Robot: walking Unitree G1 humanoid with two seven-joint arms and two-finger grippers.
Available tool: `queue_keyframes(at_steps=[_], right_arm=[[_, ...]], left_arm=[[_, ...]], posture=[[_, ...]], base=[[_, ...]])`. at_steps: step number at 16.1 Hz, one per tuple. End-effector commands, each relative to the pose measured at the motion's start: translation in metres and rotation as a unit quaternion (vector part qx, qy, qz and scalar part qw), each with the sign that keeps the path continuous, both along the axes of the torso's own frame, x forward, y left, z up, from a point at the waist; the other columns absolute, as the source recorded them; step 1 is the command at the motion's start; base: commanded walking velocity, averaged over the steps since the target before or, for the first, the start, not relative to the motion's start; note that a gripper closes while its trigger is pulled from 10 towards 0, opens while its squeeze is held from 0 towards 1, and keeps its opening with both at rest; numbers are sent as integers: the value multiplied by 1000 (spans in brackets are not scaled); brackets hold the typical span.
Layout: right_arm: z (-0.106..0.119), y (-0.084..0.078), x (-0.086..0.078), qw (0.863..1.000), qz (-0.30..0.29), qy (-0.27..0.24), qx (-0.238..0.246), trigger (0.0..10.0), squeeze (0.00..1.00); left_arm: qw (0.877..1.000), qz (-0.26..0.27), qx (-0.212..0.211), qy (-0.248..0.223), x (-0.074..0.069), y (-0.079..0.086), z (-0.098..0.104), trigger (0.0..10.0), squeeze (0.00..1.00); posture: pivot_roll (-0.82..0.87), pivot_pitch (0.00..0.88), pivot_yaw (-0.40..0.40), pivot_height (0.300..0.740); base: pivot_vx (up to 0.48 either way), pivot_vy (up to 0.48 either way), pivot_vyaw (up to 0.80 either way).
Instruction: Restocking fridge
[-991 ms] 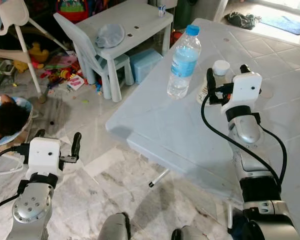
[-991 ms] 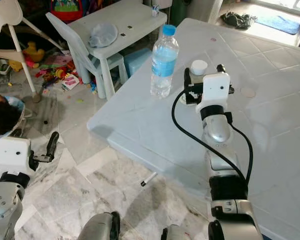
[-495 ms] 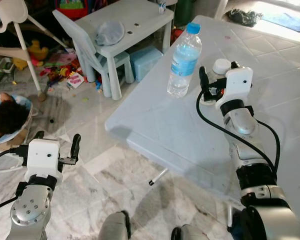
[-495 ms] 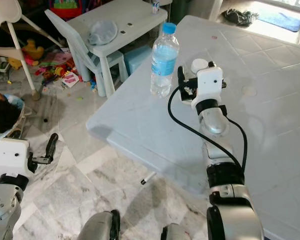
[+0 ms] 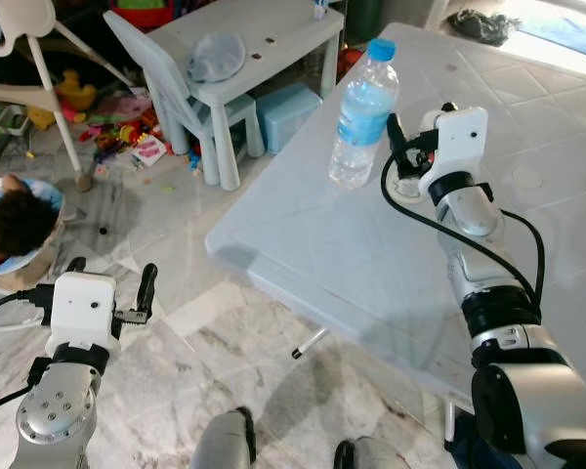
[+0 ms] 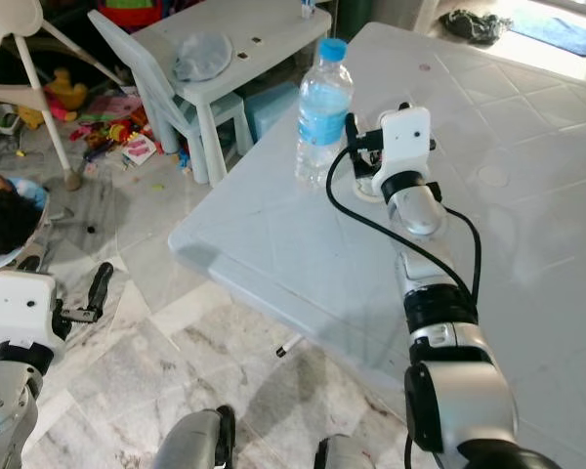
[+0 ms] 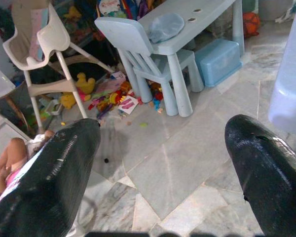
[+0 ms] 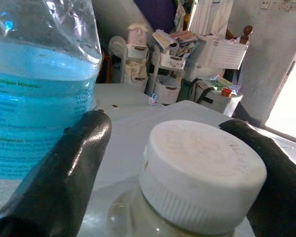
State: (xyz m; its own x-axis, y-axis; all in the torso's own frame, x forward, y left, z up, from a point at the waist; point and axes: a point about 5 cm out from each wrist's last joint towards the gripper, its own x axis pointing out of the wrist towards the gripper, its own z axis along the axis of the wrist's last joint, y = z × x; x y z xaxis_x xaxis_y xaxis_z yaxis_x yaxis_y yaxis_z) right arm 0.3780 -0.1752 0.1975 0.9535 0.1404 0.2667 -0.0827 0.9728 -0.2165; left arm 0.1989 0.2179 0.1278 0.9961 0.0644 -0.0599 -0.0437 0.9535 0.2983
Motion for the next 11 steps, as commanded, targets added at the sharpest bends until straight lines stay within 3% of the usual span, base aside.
queue_keyframes(at_steps=[1, 8, 11], right_arm=[[4, -1, 2, 1000, 3, -3, 2, 0, 0], [0, -8, -1, 1000, -9, 9, 2, 0, 0], [-6, -15, -15, 1000, -16, 14, -12, 0, 0]], left_arm=[[1000, 4, 7, -2, -3, 3, 4, 10000, 0], [1000, -8, -6, 3, 0, -5, 2, 10000, 0], [1000, -10, -18, 5, 7, -12, -3, 10000, 0]], posture=[[260, 170, 31, 740], [240, 164, 24, 740], [212, 141, 15, 740]], base=[[0, 0, 0], [0, 0, 0], [0, 0, 0]])
